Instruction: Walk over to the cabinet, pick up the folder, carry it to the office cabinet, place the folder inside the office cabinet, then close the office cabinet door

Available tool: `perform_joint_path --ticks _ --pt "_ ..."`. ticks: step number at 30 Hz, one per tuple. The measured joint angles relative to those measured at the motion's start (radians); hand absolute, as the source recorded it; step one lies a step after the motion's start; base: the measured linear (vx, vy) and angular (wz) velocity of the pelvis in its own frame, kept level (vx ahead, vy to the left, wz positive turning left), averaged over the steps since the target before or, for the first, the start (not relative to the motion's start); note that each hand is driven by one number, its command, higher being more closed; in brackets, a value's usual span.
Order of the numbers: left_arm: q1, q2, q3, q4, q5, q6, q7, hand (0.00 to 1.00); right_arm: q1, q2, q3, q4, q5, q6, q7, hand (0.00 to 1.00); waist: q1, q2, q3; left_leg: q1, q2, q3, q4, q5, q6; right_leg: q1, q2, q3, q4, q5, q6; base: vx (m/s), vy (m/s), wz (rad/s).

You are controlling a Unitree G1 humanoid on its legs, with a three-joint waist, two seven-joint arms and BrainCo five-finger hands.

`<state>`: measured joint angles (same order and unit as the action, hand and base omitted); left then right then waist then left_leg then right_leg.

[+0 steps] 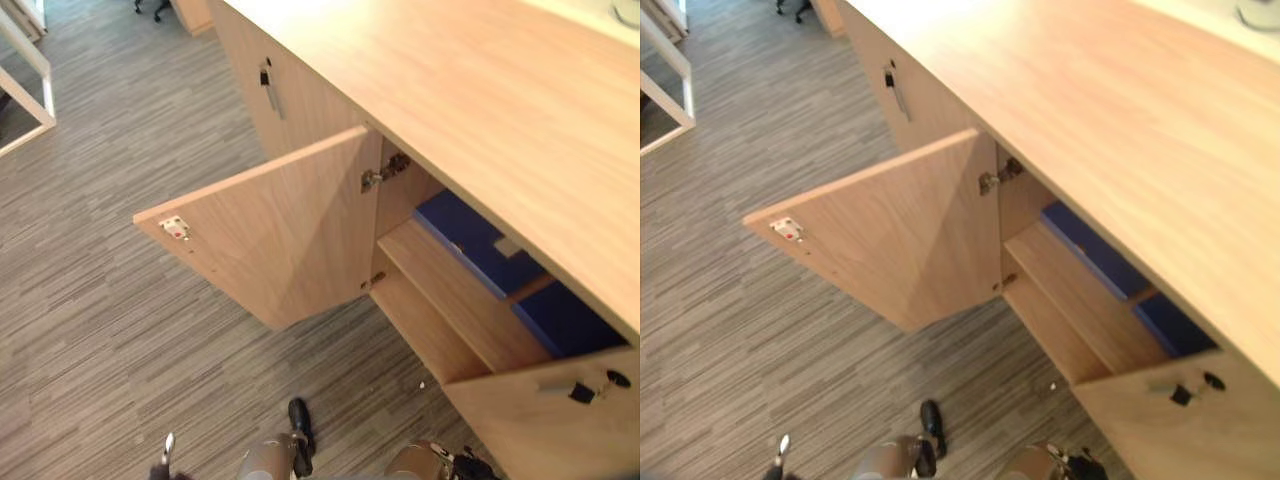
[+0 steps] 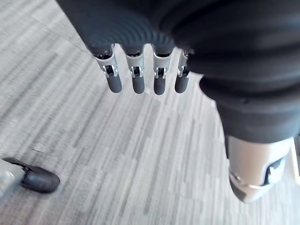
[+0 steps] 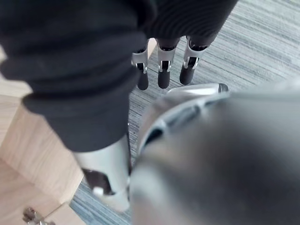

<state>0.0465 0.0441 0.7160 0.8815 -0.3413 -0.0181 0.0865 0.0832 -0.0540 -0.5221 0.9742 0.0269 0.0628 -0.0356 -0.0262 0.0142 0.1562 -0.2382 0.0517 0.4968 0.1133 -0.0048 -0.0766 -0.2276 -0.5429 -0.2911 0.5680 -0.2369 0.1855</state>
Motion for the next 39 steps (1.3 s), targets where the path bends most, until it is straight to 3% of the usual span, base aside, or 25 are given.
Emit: perform_joint_path --ticks 1,2,3,4,5,6,7,8,9,13,18,26,28,31,34,39 --pt "-0.016 0.005 -0.041 -0.049 0.020 -0.001 0.001 0.00 0.020 0.002 -0.005 -0.008 0.019 -0.006 -0.011 0.00 -0.009 0.005 0.003 -0.008 0.043 -0.001 0.110 -0.005 0.062 0.000 0.001 -0.009 0.020 0.018 -0.005 -0.06 0.056 0.05" --pt "-0.015 0.006 -0.051 -0.060 0.023 -0.003 0.002 0.00 0.027 0.000 -0.005 -0.011 0.025 -0.006 -0.012 0.00 -0.005 0.018 -0.001 -0.004 0.061 -0.011 0.119 -0.006 0.057 -0.001 0.015 -0.008 0.030 0.018 -0.004 0.00 0.000 0.00" --pt "-0.032 0.024 -0.095 -0.076 0.036 -0.008 0.004 0.00 0.045 0.003 -0.007 -0.012 0.041 -0.011 -0.019 0.00 -0.009 0.020 -0.004 -0.007 0.057 -0.029 0.111 -0.017 0.018 -0.002 0.018 -0.002 0.039 0.034 -0.009 -0.02 0.006 0.09" --pt "-0.044 0.034 -0.137 -0.111 0.039 -0.013 0.005 0.00 0.052 0.013 -0.009 -0.009 0.057 -0.014 -0.023 0.00 -0.009 0.026 -0.008 -0.008 0.056 -0.039 0.071 0.001 0.012 -0.004 0.036 -0.007 0.010 0.063 -0.016 -0.02 0.043 0.26" --pt "-0.048 0.044 -0.166 -0.166 0.040 -0.024 0.007 0.00 0.053 0.030 -0.035 0.010 0.071 -0.017 -0.025 0.00 -0.011 0.020 -0.017 -0.003 0.054 -0.044 -0.016 0.021 -0.018 0.003 0.071 -0.011 -0.060 0.106 -0.023 0.02 0.133 0.31" --pt "-0.051 0.060 -0.189 -0.198 0.039 -0.028 0.012 0.00 0.057 0.050 -0.045 0.022 0.071 -0.018 -0.026 0.00 -0.021 -0.003 -0.021 -0.006 0.044 -0.040 -0.041 0.020 -0.021 0.002 0.068 -0.023 -0.109 0.135 -0.026 0.11 0.058 0.11" --pt "-0.046 0.071 -0.200 -0.236 0.038 -0.032 0.016 0.00 0.068 0.056 -0.047 0.025 0.071 -0.020 -0.025 0.00 -0.009 -0.003 -0.004 0.012 0.074 -0.078 0.029 0.043 0.003 0.001 0.087 -0.026 -0.097 0.136 -0.023 0.17 0.009 -0.10" --pt "-0.036 0.076 -0.206 -0.244 0.036 -0.035 0.017 0.00 0.067 0.049 -0.046 0.027 0.069 -0.021 -0.023 0.00 -0.006 0.004 -0.001 0.036 0.072 -0.106 -0.011 0.030 0.000 0.001 0.100 -0.030 -0.078 0.136 -0.024 0.15 -0.046 -0.09" --pt "-0.036 0.083 -0.233 -0.250 0.035 -0.039 0.019 0.00 0.076 0.051 -0.047 0.044 0.070 -0.018 -0.021 0.00 -0.023 0.008 0.003 0.071 0.072 -0.128 -0.064 0.059 -0.007 -0.006 0.100 -0.025 -0.060 0.127 -0.034 0.08 0.007 0.02" --pt "-0.029 0.110 -0.303 -0.264 0.043 -0.042 0.002 0.00 0.085 0.055 -0.042 0.067 0.070 -0.009 -0.003 0.00 -0.023 -0.009 -0.033 0.095 0.098 -0.111 -0.136 0.110 -0.032 0.065 0.187 -0.008 -0.234 0.119 -0.020 0.04 -0.095 -0.15" --pt "-0.055 0.154 -0.320 -0.262 0.090 -0.030 -0.018 0.00 0.086 0.036 -0.035 0.089 0.076 -0.008 0.006 0.00 -0.042 -0.002 -0.043 0.169 0.151 -0.094 -0.180 0.133 -0.052 0.102 0.256 -0.004 -0.255 0.119 -0.020 0.02 -0.128 -0.26" --pt "-0.259 0.378 -0.367 -0.082 0.153 -0.014 -0.038 0.00 0.087 0.025 -0.005 0.119 0.084 -0.008 0.013 0.00 -0.055 -0.002 -0.047 0.210 0.157 -0.052 -0.199 0.153 -0.059 0.125 0.276 0.019 -0.304 0.119 -0.020 -0.05 -0.067 -0.16" --pt "-0.372 0.475 -0.425 0.018 0.180 -0.007 -0.039 0.00 0.087 0.023 0.000 0.129 0.092 -0.009 0.014 0.00 -0.065 -0.002 -0.047 0.223 0.163 -0.050 -0.200 0.164 -0.060 0.142 0.285 0.020 -0.321 0.119 -0.021 -0.10 -0.044 -0.07" --pt "-0.503 0.552 -0.484 0.100 0.217 -0.007 -0.038 0.00 0.088 0.022 0.004 0.134 0.092 -0.009 0.014 0.00 -0.073 0.000 -0.049 0.223 0.171 -0.049 -0.201 0.177 -0.064 0.142 0.294 0.024 -0.330 0.119 -0.022 -0.12 -0.032 -0.06" --pt "-0.615 0.599 -0.527 0.159 0.220 -0.005 -0.032 0.00 0.092 0.017 0.005 0.155 0.094 -0.009 0.017 0.00 -0.090 0.000 -0.049 0.224 0.180 -0.049 -0.206 0.185 -0.064 0.141 0.304 0.028 -0.333 0.124 -0.030 -0.12 -0.026 -0.04" --pt "-0.653 0.634 -0.564 0.176 0.160 0.004 -0.025 0.00 0.123 0.019 0.004 0.165 0.110 -0.010 0.027 0.00 -0.094 -0.002 -0.051 0.224 0.183 -0.038 -0.206 0.187 -0.066 0.139 0.312 0.042 -0.351 0.138 -0.038 -0.05 -0.006 -0.07"
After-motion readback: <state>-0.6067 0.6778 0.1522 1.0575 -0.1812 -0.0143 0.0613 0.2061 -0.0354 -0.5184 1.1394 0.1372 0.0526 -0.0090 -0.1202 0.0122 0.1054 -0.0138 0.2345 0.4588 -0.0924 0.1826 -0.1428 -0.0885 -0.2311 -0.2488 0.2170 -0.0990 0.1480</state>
